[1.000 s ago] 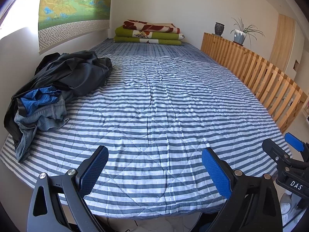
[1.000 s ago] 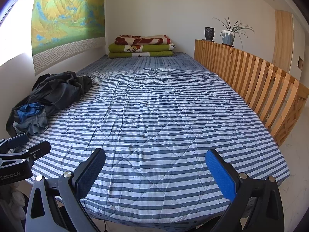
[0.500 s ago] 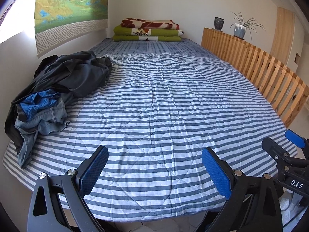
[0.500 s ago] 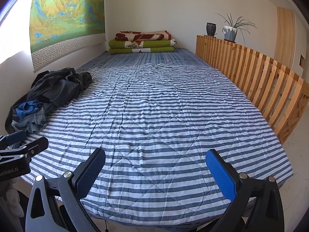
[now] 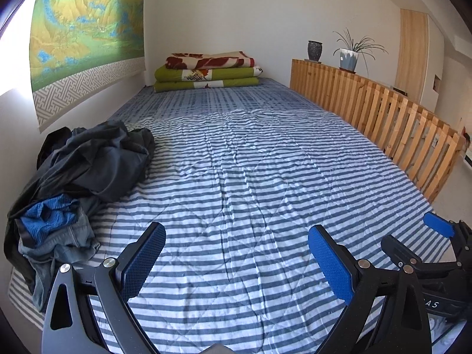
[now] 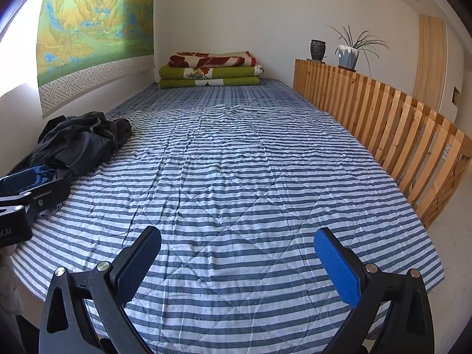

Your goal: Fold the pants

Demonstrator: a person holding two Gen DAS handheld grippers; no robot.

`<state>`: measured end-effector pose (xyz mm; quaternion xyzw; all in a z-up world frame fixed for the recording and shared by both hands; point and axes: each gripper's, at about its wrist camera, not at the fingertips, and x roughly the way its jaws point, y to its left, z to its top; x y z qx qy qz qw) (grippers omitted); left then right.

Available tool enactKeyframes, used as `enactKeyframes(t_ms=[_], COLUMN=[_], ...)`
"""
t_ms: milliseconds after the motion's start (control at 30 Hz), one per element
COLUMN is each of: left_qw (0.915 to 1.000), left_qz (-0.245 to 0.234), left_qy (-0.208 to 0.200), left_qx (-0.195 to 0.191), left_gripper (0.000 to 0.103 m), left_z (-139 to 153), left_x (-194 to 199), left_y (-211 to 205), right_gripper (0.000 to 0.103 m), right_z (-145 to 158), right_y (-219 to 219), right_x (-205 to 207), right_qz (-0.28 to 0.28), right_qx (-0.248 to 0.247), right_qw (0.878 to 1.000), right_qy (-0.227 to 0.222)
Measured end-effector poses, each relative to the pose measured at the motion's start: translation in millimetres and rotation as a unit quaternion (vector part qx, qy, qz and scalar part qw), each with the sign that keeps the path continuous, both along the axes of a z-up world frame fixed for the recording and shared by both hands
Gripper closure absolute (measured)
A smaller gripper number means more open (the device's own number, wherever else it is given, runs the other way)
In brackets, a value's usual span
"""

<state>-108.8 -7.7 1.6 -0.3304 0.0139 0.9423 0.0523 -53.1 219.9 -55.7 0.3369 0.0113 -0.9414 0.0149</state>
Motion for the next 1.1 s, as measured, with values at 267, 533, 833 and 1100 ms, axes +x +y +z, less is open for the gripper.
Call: enactKeyframes(t_ms=[267,533,833,1100], left_qw=[0.9996,0.998,0.9967,0.9968], left_qz=[0.018,0.036,0.049,0.057], left_qy=[-0.012,-0.046,-0.051,-0.045], left_qx=[0.015,0.023,0.039,0.035], left_gripper=[0.004,0.004,0.004,0.004], left_z=[-18.8,-57.1,-63.7,-63.2], left_x=[-33.2,-48.9,-51.2,-43.3], left_y=[-33.5,-67.2,-86.0,-96.4], right_gripper=[0.001,0.001,0.001,0.001], right_z=[3.4,-14.2,-7.7,-1.2], right_y=[-13.2,-33.1,-53.0,-66.6], right_x=[-31.7,-62.6,-65.3,-58.9], right_qz=[0.0,0.02,0.03,0.046], right_qx=[0.003,-0.013,0.012,0.025], right_qw=[1.0,0.999,0.999,0.999], right_qy=[0.012,-0.024,-0.013,-0.004])
